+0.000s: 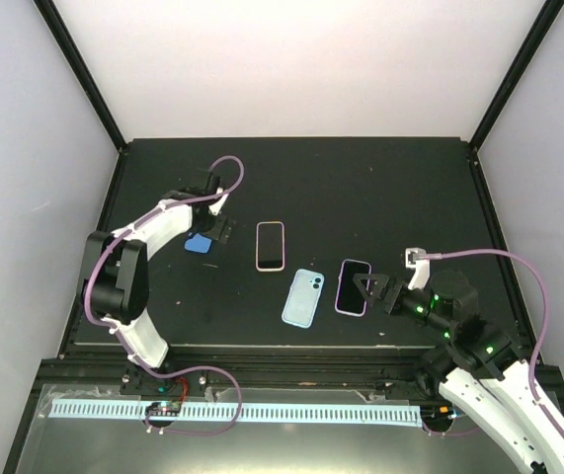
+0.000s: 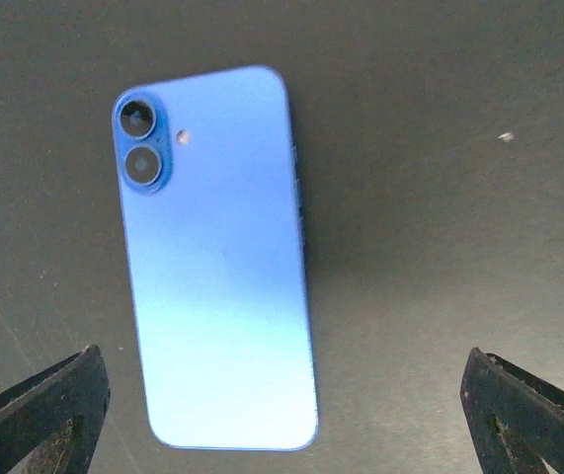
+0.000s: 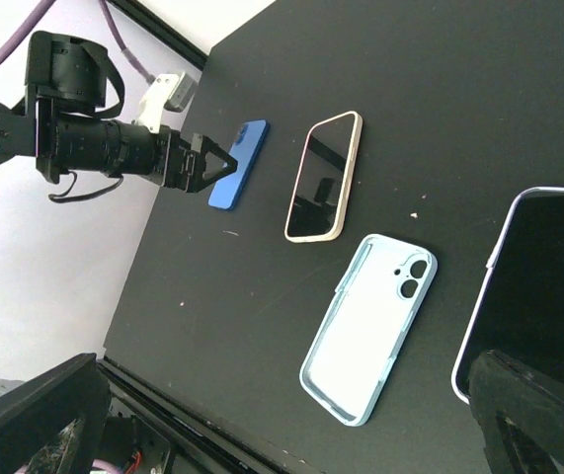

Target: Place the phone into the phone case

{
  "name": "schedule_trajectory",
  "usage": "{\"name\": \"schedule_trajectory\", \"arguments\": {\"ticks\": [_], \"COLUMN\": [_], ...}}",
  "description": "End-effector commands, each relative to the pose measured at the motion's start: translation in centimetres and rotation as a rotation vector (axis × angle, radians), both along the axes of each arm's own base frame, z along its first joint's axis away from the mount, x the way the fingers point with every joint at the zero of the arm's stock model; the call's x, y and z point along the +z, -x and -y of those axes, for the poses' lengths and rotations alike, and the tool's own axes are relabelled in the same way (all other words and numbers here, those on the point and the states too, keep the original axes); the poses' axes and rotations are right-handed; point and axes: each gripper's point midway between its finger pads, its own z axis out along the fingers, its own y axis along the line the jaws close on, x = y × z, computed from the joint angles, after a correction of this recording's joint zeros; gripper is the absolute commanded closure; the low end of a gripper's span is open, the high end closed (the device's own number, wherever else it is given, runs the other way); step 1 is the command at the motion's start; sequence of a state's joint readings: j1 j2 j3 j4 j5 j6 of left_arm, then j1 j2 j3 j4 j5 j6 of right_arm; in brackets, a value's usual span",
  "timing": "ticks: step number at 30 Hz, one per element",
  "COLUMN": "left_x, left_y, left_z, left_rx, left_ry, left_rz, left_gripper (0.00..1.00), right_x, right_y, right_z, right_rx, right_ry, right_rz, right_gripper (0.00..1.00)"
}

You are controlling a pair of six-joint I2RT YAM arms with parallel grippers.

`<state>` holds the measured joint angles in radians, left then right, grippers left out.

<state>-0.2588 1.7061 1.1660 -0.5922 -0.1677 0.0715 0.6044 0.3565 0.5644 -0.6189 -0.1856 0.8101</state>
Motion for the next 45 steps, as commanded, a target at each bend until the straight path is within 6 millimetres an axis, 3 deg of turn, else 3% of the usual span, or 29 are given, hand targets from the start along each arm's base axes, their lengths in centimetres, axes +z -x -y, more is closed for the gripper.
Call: {"name": "schedule_trajectory", "arguments": {"ticks": [1, 4, 7, 24, 45], "left_x": [-0.3, -2.0, -2.3, -5.8, -6.5], "left_y": [-0.8, -1.1, -1.5, -1.4, -1.8], "left_z": [-1.9, -2.7, -3.3, -2.9, -4.2], "left_rx": [-0.012, 0.018, 0.037, 0.06, 0.114], "left_ry": [0.006, 0.059, 0.07, 0.167, 0.092], "left_rz": [-0.03, -0.09, -0.109, -0.189, -0.207], "left_gripper": [0.01, 0.01, 0.02, 0.04, 0.16], "right_x": [0.4, 0.1, 0.1, 0.7, 0.9], "right_y": [0.2, 0.1, 0.0, 0.1, 0.6], "right_z": [0.1, 0.0, -0.3, 0.1, 0.5], "right_rx": [0.007, 0.007, 0.016, 0.002, -0.002], "right_ry": [0.001, -0.004, -0.014, -0.016, -0.021], "right_rz": [0.023, 0.024, 0.024, 0.047, 0.051], "right_gripper": [0.0, 0.0, 0.0, 0.0, 0.0]}}
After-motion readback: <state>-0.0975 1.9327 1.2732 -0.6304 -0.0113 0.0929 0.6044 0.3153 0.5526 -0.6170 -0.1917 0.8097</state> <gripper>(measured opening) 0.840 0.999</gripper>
